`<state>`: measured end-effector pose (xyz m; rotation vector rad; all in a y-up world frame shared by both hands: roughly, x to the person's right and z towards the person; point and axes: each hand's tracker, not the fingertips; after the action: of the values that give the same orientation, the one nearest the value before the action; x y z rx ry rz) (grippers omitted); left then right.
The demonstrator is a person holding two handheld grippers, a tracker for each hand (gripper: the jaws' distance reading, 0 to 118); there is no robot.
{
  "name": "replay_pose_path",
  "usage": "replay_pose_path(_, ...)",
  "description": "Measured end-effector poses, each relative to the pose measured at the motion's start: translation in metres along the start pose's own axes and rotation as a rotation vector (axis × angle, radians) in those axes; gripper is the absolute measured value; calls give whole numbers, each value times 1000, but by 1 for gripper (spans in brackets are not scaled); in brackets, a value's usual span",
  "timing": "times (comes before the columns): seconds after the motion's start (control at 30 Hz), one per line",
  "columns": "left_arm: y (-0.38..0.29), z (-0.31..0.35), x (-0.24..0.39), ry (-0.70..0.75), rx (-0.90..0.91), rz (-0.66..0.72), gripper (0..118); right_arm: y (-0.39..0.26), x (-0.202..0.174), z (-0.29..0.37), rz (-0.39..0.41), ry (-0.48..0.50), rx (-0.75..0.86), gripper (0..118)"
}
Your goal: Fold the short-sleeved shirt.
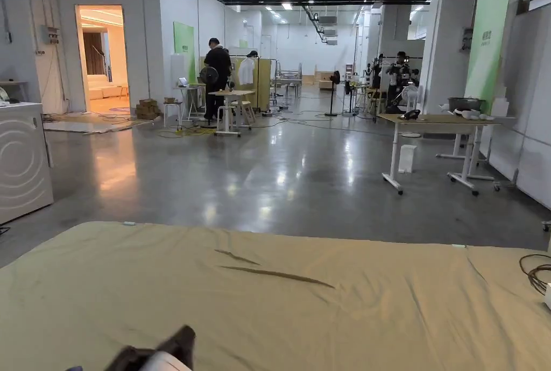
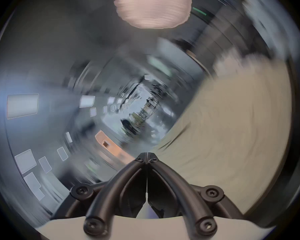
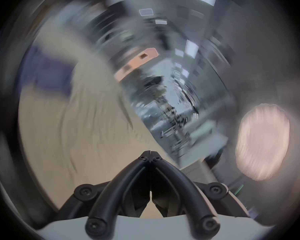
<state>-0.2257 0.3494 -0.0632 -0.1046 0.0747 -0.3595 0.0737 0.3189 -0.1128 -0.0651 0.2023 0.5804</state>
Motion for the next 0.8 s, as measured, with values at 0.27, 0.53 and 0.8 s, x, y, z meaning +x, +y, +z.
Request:
replay_pose_path(0.27, -55, 15, -41, -76, -29, 624, 2, -44, 34, 25, -734, -97, 38, 0)
replay_pose_path(0.53, -48, 19, -43, -100, -3, 556, 2, -33, 23, 22, -612, -57, 26, 0)
replay_pose_path(0.8, -46, 4, -73, -101, -51, 533, 2, -42, 12, 22, -563, -17, -4, 0)
